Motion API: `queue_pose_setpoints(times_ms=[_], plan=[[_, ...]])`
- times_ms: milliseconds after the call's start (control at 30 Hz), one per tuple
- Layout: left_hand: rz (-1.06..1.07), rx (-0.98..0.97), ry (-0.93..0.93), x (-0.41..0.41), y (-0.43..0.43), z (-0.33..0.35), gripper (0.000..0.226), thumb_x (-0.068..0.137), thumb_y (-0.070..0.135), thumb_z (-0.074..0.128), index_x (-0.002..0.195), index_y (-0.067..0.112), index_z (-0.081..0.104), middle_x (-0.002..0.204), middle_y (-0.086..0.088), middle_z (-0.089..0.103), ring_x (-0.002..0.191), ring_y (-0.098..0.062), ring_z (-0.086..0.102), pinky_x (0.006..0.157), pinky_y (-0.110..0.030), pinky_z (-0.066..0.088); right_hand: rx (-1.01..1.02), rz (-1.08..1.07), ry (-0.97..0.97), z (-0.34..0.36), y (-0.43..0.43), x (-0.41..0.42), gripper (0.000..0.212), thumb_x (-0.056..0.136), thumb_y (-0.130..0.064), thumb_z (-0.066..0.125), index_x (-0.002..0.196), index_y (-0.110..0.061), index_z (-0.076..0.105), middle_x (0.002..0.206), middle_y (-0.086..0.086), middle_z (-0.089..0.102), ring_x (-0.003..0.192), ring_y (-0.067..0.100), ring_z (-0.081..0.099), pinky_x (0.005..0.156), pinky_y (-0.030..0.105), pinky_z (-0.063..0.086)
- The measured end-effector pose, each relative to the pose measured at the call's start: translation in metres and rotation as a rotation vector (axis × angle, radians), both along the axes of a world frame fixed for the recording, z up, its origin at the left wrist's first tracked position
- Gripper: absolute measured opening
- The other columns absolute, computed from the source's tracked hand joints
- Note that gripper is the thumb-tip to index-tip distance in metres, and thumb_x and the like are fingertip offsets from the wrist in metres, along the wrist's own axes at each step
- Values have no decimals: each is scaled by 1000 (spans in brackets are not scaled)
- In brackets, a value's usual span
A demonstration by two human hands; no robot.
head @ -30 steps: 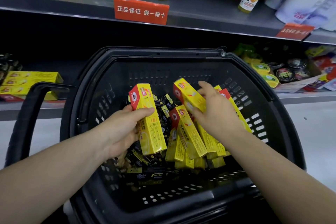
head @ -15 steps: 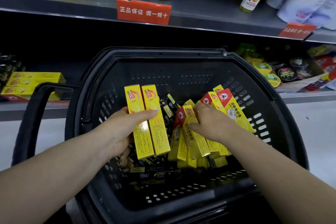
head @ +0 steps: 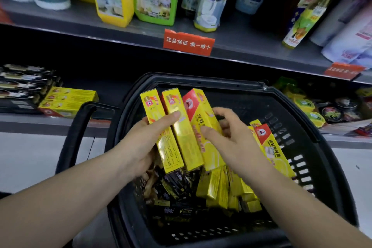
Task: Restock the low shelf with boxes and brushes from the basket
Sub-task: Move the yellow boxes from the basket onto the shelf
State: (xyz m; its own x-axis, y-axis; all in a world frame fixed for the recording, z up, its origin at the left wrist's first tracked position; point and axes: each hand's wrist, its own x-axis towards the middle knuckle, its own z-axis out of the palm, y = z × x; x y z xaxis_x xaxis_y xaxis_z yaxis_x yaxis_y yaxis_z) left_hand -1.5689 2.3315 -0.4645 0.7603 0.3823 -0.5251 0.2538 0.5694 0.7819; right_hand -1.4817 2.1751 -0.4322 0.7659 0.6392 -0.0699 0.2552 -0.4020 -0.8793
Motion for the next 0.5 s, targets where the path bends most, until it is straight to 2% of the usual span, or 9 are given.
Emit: queue_pose_setpoints(times_ms=[67, 167, 233, 367, 433, 500], plan=[[41, 14, -44, -6, 10, 6, 52, 51, 42, 77, 98, 21, 69, 89, -1, 76, 84, -21, 72, 71, -37, 55, 81, 88, 76, 8, 14, -15, 33, 89, -31, 60, 114, -49, 49, 96, -26, 63, 86, -5, 64, 72, 15, 53], [110, -11, -122, -21, 27, 18, 46, 57, 37, 75, 99, 19, 69, 89, -4, 76, 77, -21, 73, 52, -29, 56, 96, 215, 95, 15, 39, -24, 47, 90, -32, 58, 125, -57, 41, 115, -24, 61, 105, -1, 60, 90, 28, 53], [137, -20, -160, -31, 41, 25, 48, 58, 38, 75, 103, 20, 70, 94, -5, 75, 81, -22, 73, 55, -30, 57, 57, 271, 108, 19, 61, -28, 55, 88, -36, 59, 127, -65, 34, 130, -14, 52, 115, 7, 56, 99, 38, 46], [215, -9, -180, -53, 78, 37, 46, 64, 35, 72, 108, 20, 68, 99, -5, 74, 87, -24, 72, 72, -39, 56, 51, 390, 169, 26, 109, -33, 64, 86, -37, 63, 132, -64, 28, 136, -6, 47, 118, 12, 54, 101, 40, 45], [233, -6, -172, -63, 97, 40, 45, 67, 31, 71, 110, 19, 67, 100, -5, 74, 88, -24, 72, 71, -40, 58, 5, 442, 134, 29, 136, -36, 67, 82, -39, 64, 135, -59, 28, 135, -6, 48, 117, 13, 55, 99, 40, 46], [287, -7, -153, -73, 115, 38, 36, 75, 27, 70, 109, 18, 67, 98, -5, 75, 86, -24, 72, 67, -38, 58, -40, 465, 111, 30, 164, -38, 61, 81, -35, 66, 134, -47, 38, 126, -7, 55, 109, 11, 59, 94, 37, 50]])
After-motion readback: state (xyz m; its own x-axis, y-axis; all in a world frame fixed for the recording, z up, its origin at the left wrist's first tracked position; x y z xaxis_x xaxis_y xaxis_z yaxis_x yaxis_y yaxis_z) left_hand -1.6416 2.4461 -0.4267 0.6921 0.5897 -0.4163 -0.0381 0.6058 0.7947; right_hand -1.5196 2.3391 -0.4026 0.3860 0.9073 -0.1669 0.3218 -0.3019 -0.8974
